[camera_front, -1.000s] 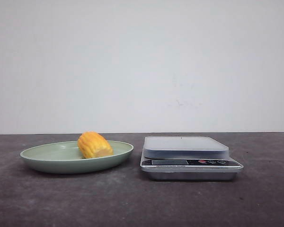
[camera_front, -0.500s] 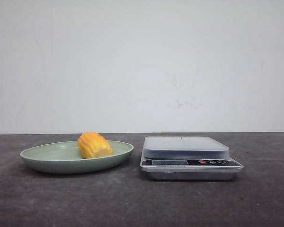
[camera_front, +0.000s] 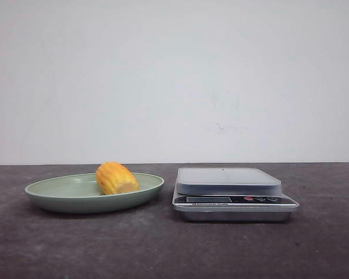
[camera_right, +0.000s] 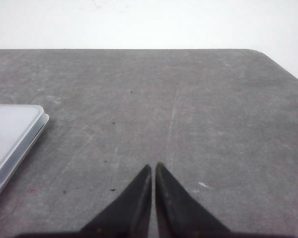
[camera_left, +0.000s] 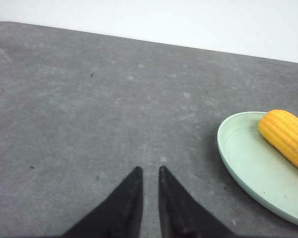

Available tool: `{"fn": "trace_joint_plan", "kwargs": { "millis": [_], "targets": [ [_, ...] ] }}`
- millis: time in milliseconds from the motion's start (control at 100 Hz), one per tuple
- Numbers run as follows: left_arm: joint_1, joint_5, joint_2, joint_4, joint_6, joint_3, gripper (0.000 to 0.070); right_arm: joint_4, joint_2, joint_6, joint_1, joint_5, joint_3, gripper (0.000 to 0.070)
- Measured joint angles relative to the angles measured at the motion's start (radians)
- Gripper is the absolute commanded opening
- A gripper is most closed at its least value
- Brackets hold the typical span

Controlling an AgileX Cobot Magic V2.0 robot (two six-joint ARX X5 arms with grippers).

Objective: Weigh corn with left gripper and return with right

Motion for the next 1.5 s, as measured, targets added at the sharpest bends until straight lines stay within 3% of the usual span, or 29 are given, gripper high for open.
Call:
{"fn": "trace_joint_plan", "kwargs": {
  "millis": [530,680,840,1020,1050,1080,1150,1180,1210,1310,1500],
  "targets": [
    [0.000,0.002,0.000,0.026,-0.001,-0.009,0.0019,-0.005,0.000,0.106,0.002,-0.004,0.000,0.0007],
    [0.000,0.000,0.000,0.066,-0.020,-0.016,0.0012,-0.032,0.002,0.174,0.002,-0.064,0.016,0.0003],
    [0.000,-0.008,0.019,0.084,-0.144,0.056,0.0015,-0.116,0.081,0.251,0.003,-0.079,0.210,0.0003],
    [0.000,-0.015,0.194,-0.029,-0.215,0.373,0.0017,-0.195,0.275,0.266,0.003,-0.084,0.542,0.0006],
    [0.000,-0.010,0.235,-0.043,-0.215,0.435,0.0054,-0.219,0.311,0.264,0.003,-0.091,0.592,0.0023],
    [0.000,0.000,0.277,-0.057,-0.215,0.497,0.0140,-0.246,0.346,0.262,0.003,-0.103,0.642,0.0078],
    [0.000,0.037,0.375,-0.089,-0.219,0.633,0.0444,-0.294,0.420,0.261,0.003,-0.117,0.743,0.0319],
    [0.000,0.056,0.414,-0.104,-0.223,0.687,0.0501,-0.309,0.445,0.257,0.003,-0.125,0.781,0.0408],
    [0.000,0.078,0.450,-0.119,-0.227,0.734,0.0492,-0.317,0.465,0.254,0.005,-0.137,0.812,0.0445],
    [-0.007,0.159,0.558,-0.173,-0.233,0.864,0.0389,-0.342,0.509,0.243,0.021,-0.186,0.889,0.0442],
    [-0.128,0.209,0.780,-0.203,-0.233,1.033,0.0388,-0.389,0.555,0.235,0.067,-0.233,0.984,0.0443]
  ]
}}
